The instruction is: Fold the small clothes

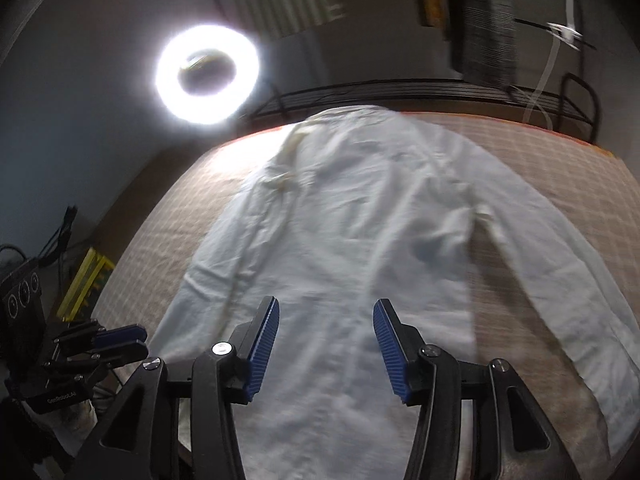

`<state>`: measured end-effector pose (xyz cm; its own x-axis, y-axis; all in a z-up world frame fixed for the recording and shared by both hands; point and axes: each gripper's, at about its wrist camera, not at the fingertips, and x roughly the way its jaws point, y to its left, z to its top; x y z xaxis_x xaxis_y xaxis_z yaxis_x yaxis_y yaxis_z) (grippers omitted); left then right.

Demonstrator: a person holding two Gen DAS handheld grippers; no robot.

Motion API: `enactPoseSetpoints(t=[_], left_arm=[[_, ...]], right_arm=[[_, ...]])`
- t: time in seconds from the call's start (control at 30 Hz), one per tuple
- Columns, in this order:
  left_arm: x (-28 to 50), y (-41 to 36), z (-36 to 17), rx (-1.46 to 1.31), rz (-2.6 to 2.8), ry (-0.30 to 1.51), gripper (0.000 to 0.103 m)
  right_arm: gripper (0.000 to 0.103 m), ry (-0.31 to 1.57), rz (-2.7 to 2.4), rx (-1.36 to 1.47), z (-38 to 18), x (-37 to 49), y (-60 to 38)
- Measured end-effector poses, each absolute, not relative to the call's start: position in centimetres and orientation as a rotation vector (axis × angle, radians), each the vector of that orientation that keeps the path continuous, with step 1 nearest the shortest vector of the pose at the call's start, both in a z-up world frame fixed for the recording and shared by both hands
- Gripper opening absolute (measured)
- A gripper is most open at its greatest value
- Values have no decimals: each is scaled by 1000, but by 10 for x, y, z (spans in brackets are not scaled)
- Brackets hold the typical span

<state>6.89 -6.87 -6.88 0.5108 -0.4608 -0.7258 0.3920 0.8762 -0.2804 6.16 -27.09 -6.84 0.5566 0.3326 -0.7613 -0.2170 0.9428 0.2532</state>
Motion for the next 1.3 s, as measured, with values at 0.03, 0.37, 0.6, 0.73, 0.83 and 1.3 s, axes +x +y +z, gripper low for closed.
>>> enactPoseSetpoints(t=[0.03, 0.37, 0.6, 0.73, 0.83, 1.3], left_arm=[[71, -78, -69, -70, -528, 902, 16], [84, -152, -72, 1, -653, 910, 16], [79, -221, -88, 34, -792, 968, 33], [65, -270, -105, 135, -849, 960, 51], [58, -301, -121, 251, -833, 951, 51], [77, -306, -131, 160, -827, 971, 4]], right_arm=[[53, 921, 303, 152, -68, 59, -283], [59, 857, 113, 276, -56, 31, -388], [65, 844, -35, 345, -56, 17, -450], [71, 852, -150, 418, -66, 7, -498], [71, 862, -216, 481, -77, -2, -533], [72, 963, -392, 577, -134, -5, -603]])
